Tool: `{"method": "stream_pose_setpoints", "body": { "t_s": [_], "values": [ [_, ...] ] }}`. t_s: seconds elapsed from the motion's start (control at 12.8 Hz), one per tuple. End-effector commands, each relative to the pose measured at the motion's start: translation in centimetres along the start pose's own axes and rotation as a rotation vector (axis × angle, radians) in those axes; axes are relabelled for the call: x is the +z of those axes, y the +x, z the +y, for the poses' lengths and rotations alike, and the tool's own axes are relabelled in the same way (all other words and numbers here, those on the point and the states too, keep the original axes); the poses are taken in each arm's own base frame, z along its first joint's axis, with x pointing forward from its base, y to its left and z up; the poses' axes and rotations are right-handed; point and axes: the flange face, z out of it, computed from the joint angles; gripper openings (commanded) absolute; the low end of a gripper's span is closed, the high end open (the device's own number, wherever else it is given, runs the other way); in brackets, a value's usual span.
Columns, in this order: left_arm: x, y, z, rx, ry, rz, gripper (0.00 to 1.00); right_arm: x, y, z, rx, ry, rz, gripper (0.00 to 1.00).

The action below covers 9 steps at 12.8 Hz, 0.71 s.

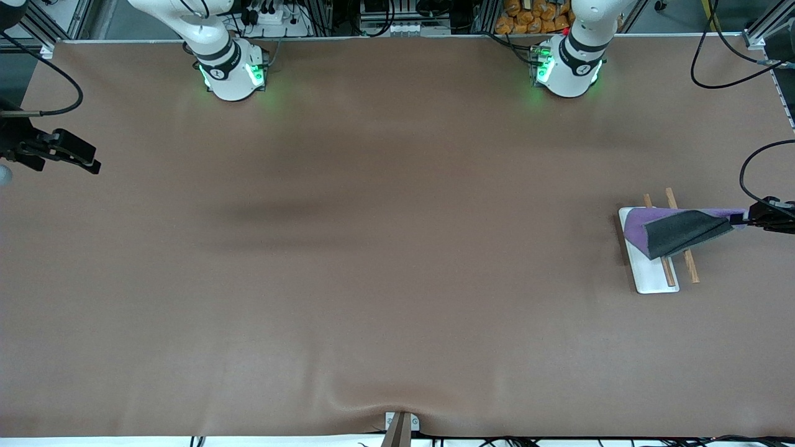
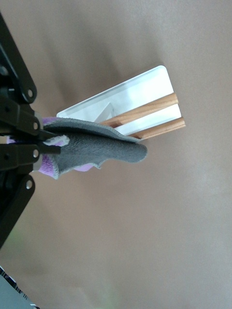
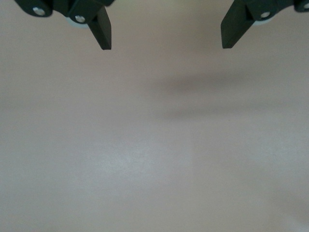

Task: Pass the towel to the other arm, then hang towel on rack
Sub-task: 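Move the towel with the left gripper over the white rack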

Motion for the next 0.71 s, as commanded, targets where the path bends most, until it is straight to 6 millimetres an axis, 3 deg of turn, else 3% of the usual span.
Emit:
{"method": "stream_pose_setpoints", "body": {
  "t_s": [0.0, 0.31, 0.63],
  "values": [
    [0.2, -1.0, -1.7, 0.018, -0.005, -0.009, 0.0, -1.9, -0.2, -0.2, -0.01, -0.009, 0.022, 1.0],
    [2.1, -1.6, -4.0, -0.001, -0.03, -0.025, 0.0, -1.8, -0.3, -0.3, -0.013, 0.0, 0.008, 1.0],
    [2.7, -2.4, -5.9, 0.025, -0.026, -0.007, 0.0, -1.8, -0.3, 0.0, -0.005, 0.001, 0.006, 1.0]
  ]
}}
